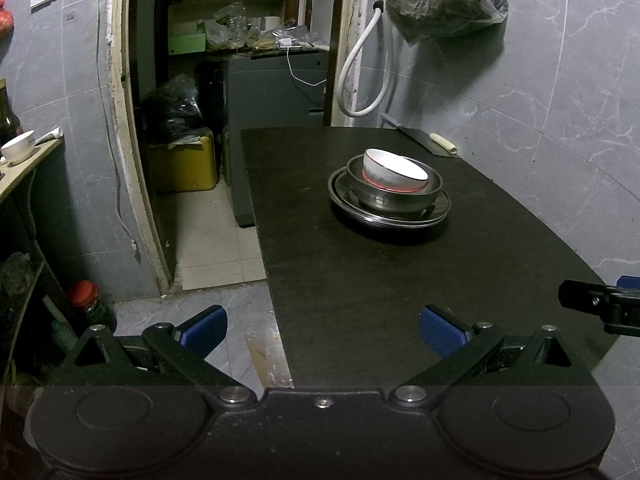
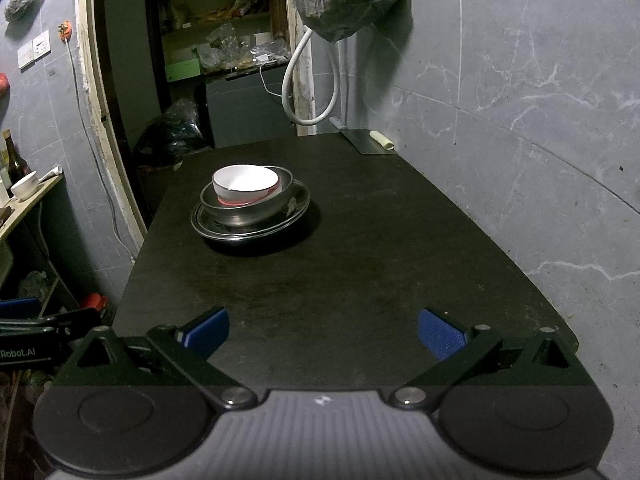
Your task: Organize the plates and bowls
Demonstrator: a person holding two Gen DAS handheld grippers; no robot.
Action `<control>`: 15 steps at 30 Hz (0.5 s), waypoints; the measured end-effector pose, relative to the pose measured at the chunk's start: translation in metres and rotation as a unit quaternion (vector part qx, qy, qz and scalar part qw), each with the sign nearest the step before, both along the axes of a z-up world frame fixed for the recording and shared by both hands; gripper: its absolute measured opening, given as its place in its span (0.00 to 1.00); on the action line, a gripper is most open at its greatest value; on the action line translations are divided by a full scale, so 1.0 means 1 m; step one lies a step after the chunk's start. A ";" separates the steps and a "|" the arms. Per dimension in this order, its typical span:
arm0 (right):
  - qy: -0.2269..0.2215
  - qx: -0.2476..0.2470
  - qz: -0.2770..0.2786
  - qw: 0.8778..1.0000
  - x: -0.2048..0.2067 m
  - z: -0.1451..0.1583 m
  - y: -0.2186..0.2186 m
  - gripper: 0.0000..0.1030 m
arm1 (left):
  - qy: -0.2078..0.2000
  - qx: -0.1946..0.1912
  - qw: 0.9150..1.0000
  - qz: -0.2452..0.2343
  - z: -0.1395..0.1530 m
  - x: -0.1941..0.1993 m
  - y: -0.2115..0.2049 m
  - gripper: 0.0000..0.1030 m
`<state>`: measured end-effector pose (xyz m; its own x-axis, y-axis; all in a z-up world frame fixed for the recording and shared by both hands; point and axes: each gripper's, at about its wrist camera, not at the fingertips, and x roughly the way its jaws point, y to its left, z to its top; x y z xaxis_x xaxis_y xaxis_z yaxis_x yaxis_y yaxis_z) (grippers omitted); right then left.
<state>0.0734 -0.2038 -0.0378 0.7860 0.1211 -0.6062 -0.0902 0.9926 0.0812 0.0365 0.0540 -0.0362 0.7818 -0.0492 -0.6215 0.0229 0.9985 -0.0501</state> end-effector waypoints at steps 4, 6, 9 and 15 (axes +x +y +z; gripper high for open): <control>0.000 0.000 0.000 1.000 0.000 0.000 0.000 1.00 | 0.000 0.000 1.000 0.000 0.000 0.000 0.000 0.99; 0.000 0.000 0.000 1.000 0.000 0.000 0.000 1.00 | 0.000 0.000 1.000 0.000 0.000 0.000 0.000 0.99; 0.000 0.000 0.000 1.000 0.000 0.000 0.000 1.00 | 0.000 0.000 1.000 0.000 0.000 0.000 0.000 0.99; -0.001 -0.001 -0.003 1.000 0.000 0.002 -0.002 1.00 | 0.000 -0.001 1.000 0.000 0.000 0.000 0.000 0.99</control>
<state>0.0736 -0.2058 -0.0355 0.7874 0.1158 -0.6055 -0.0846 0.9932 0.0800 0.0364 0.0537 -0.0364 0.7815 -0.0502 -0.6219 0.0228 0.9984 -0.0519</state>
